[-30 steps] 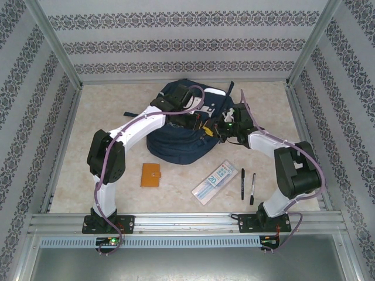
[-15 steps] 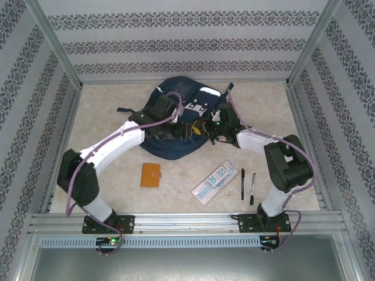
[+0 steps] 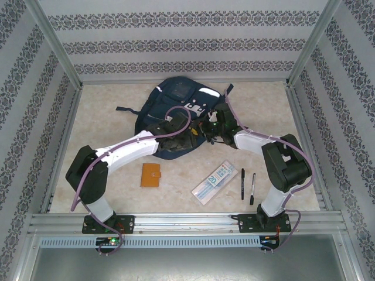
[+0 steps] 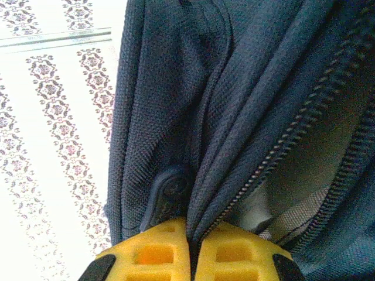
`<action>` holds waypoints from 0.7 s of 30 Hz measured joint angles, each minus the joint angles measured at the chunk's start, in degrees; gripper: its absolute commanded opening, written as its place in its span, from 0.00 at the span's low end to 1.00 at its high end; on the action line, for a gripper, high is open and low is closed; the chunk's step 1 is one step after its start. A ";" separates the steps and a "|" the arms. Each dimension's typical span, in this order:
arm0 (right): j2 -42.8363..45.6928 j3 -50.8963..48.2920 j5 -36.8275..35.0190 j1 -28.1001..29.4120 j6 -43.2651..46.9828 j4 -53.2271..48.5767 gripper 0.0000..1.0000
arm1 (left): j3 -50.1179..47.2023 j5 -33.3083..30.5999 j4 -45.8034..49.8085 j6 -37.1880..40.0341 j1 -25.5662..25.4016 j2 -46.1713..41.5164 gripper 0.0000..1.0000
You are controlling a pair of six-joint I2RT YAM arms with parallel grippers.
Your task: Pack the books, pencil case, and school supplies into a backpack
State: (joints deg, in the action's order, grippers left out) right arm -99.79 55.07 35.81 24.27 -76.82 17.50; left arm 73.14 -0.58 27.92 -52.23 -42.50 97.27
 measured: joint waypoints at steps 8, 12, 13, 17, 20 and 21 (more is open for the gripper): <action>0.00 -0.26 -1.79 2.12 -1.33 1.60 0.00 | 0.63 -6.80 -1.55 -4.22 -1.14 2.58 0.41; 0.00 -0.48 -2.23 2.54 -2.43 2.89 0.00 | 1.60 -10.58 -0.76 -5.64 -1.73 3.52 0.40; 0.00 -0.50 -2.21 2.54 -2.58 2.97 0.00 | 1.88 -11.72 -0.33 -6.01 -1.95 3.67 0.38; 0.00 -0.87 -2.14 2.82 -2.84 3.82 0.00 | 2.36 -16.33 1.70 -7.37 -2.19 3.93 0.24; 0.02 -1.11 -2.14 2.99 -2.80 4.31 0.00 | 2.34 -18.86 2.89 -6.93 -2.19 3.93 0.09; 0.02 -1.22 -2.12 2.95 -2.75 4.63 0.00 | 2.34 -19.37 2.95 -6.60 -2.19 3.93 0.07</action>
State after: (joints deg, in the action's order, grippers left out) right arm -99.77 53.84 33.69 27.22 -79.57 22.13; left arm 75.48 -19.94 30.87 -58.83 -44.69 101.21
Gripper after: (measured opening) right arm 0.042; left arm 0.109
